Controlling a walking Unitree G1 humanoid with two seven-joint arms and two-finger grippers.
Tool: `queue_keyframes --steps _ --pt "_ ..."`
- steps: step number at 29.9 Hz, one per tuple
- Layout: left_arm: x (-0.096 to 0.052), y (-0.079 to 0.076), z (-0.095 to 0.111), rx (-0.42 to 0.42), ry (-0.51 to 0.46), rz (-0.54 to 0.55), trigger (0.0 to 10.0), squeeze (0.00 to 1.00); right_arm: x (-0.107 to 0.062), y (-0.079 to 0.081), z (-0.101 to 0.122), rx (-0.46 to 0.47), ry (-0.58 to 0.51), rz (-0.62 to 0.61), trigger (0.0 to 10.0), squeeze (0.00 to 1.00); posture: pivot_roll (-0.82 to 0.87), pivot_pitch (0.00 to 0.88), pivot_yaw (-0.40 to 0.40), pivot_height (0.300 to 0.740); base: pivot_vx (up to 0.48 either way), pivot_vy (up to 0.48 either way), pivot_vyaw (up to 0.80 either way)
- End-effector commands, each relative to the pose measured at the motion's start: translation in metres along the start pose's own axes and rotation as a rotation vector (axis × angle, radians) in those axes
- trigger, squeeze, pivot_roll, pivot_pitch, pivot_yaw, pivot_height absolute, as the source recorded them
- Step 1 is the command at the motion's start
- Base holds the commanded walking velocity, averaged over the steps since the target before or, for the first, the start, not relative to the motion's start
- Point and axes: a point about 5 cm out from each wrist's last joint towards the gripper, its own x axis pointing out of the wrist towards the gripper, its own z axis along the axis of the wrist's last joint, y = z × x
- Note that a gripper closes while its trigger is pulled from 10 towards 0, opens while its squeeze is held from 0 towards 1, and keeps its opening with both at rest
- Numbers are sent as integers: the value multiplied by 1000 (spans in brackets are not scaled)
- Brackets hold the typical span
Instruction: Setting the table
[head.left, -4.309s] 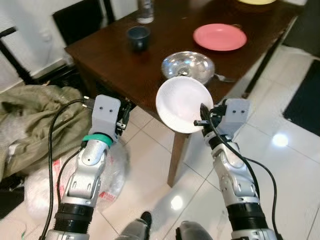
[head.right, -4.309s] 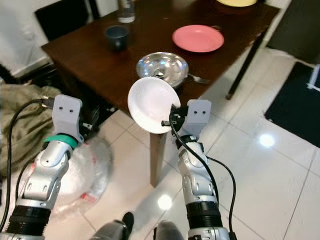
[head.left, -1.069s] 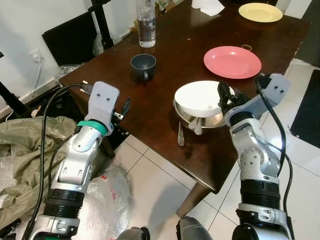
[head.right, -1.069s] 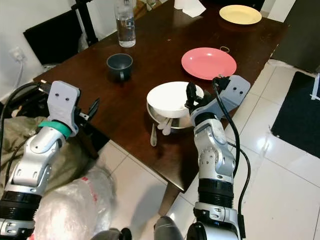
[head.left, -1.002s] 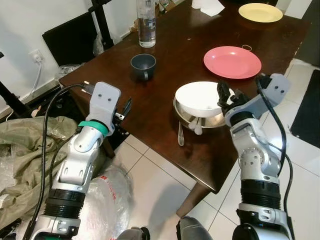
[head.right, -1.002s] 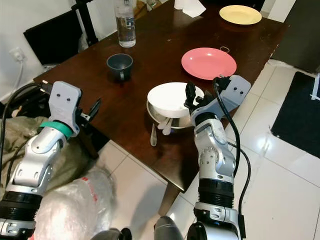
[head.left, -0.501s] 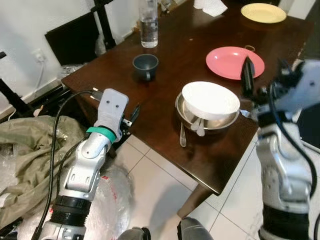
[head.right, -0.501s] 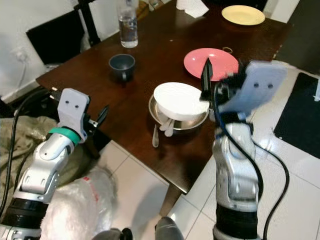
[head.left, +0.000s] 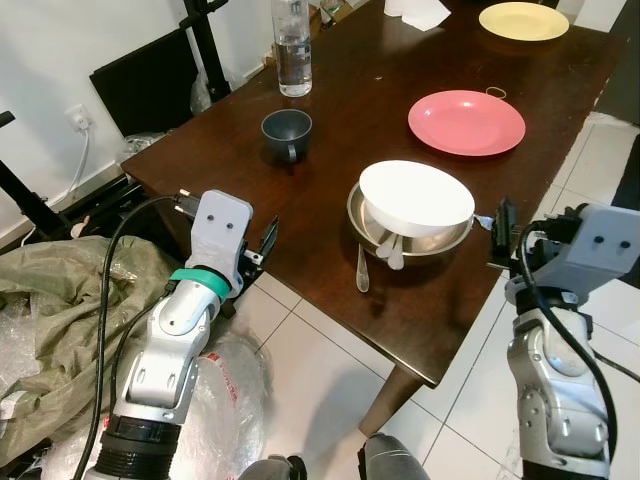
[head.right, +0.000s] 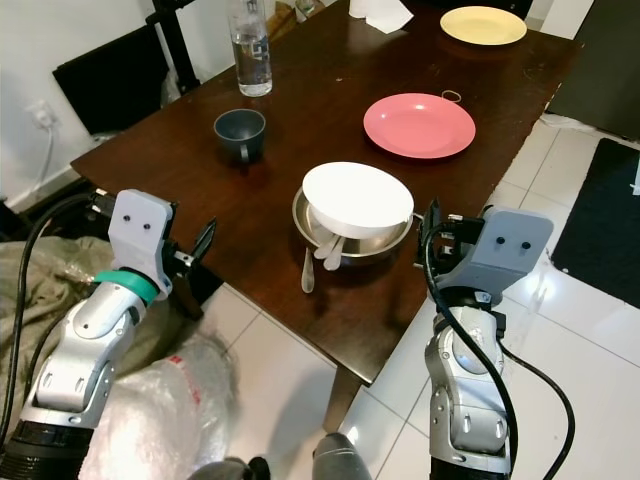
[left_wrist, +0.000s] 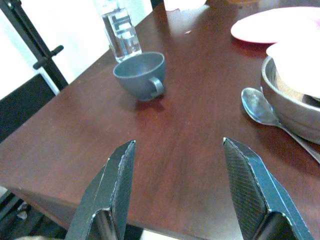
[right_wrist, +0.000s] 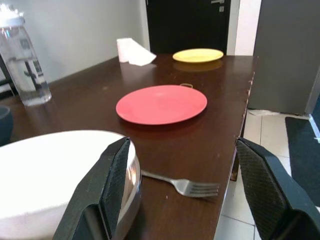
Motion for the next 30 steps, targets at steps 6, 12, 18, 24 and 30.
queue_keyframes --steps 6,12,18,24,30 --pt "-7 -5 -6 -22 32 6 10000 0 -16 -6 -22 -37 74 -28 10000 0 -203 0 115 740 0 0 0" --pt "-4 -4 -6 -11 35 6 10000 0 -16 -8 -27 -16 95 -48 10000 0 -204 0 114 740 0 0 0" --pt "4 -5 -1 2 12 7 10000 0 -9 -2 -26 -10 88 -10 10000 0 -218 0 99 740 0 0 0" --pt "8 -9 3 0 -4 13 10000 0 -2 9 -20 -5 57 60 10000 0 -227 0 98 740 0 0 0" --pt "5 -12 -2 -5 9 10 10000 0 0 17 -21 10 59 80 10000 0 -237 0 97 740 0 0 0"
